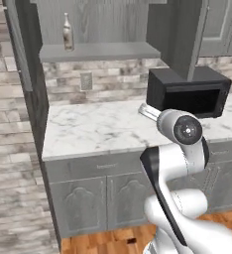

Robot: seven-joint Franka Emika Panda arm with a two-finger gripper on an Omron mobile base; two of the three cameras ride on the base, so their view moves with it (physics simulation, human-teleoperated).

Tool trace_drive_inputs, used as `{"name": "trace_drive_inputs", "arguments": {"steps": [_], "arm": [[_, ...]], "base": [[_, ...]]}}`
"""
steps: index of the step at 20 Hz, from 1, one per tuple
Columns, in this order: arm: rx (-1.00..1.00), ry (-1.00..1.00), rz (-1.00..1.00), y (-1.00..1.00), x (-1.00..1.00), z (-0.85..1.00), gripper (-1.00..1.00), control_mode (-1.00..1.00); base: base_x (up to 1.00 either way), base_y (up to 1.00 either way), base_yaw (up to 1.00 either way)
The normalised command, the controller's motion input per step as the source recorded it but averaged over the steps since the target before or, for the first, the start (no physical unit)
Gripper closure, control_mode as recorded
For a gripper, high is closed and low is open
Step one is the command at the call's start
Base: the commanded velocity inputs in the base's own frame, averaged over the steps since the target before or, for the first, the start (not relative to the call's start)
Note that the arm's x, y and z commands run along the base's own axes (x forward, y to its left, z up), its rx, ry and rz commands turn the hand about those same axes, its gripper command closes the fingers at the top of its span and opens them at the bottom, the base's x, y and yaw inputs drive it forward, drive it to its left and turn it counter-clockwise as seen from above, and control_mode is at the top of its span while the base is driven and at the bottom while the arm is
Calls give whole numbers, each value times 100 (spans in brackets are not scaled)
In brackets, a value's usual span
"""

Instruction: Open the cabinet directly in front. Then move the liquor and the cup to the dining counter with the candle on it.

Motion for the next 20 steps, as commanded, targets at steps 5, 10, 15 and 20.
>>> {"name": "trace_drive_inputs", "arguments": {"steps": [5, 10, 15, 20], "arm": [[0, 0, 0, 0, 0, 0, -100, 100], [0, 0, 0, 0, 0, 0, -100, 100], [0, 0, 0, 0, 0, 0, -100, 100], [0, 0, 0, 0, 0, 0, -100, 100]], "base": [[90, 29, 0], [77, 0, 0], [51, 27, 0], [50, 64, 0]]}}
